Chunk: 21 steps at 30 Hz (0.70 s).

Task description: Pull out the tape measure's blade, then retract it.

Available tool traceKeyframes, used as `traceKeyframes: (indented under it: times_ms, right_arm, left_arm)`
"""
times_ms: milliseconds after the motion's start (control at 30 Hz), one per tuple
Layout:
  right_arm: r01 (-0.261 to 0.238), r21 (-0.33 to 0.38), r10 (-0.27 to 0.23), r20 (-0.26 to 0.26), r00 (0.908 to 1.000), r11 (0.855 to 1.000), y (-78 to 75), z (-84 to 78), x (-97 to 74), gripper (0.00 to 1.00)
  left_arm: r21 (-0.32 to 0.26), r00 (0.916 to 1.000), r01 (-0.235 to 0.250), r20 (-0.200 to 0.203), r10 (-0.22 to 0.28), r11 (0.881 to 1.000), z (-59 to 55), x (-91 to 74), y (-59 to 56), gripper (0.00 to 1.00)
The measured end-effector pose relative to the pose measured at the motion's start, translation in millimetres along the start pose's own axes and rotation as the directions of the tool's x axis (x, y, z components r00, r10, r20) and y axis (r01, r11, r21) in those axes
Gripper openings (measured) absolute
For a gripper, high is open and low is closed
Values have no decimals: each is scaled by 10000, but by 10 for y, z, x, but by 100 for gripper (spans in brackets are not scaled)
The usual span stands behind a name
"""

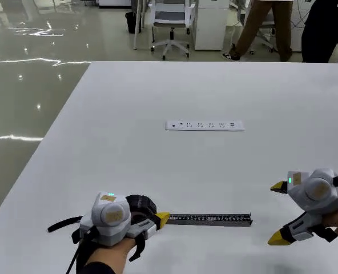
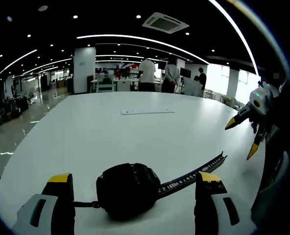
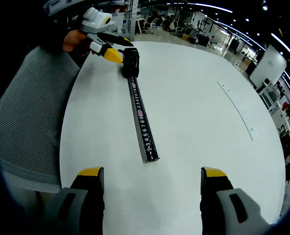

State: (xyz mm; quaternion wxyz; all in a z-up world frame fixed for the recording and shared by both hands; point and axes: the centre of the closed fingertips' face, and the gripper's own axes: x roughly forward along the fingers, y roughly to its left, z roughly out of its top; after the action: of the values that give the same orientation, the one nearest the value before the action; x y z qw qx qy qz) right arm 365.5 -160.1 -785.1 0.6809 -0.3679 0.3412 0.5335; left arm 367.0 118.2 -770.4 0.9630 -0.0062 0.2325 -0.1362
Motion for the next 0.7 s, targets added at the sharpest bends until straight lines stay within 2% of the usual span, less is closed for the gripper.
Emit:
traceKeyframes:
  times_ms: [67, 233, 433, 633, 700]
  right_arm:
    - [-295, -151, 292, -158, 9994, 9995, -23, 31, 90, 72]
    - [-824, -778, 777, -612, 9951, 9936, -29, 45, 271, 60]
    - [-1317, -983, 1222, -975, 9877, 9864, 8, -9, 416, 50]
    - [-1545, -658, 1458, -1202, 9820, 9858, -4, -110, 497, 38]
    - [-1643, -678, 1556, -1178, 9808, 9841, 18, -107, 492, 30]
  left_arm:
    - [63, 9985, 406, 365, -408, 9992, 42, 15, -84, 100]
    - [83, 9988, 444, 185, -446, 9990, -15, 36, -38, 100]
    - [47, 9990, 420, 154, -421, 9991, -36, 49, -21, 100]
    - [105, 9985, 540, 86, -541, 9985, -67, 68, -57, 100]
    - [96, 9985, 531, 108, -532, 9985, -63, 72, -51, 100]
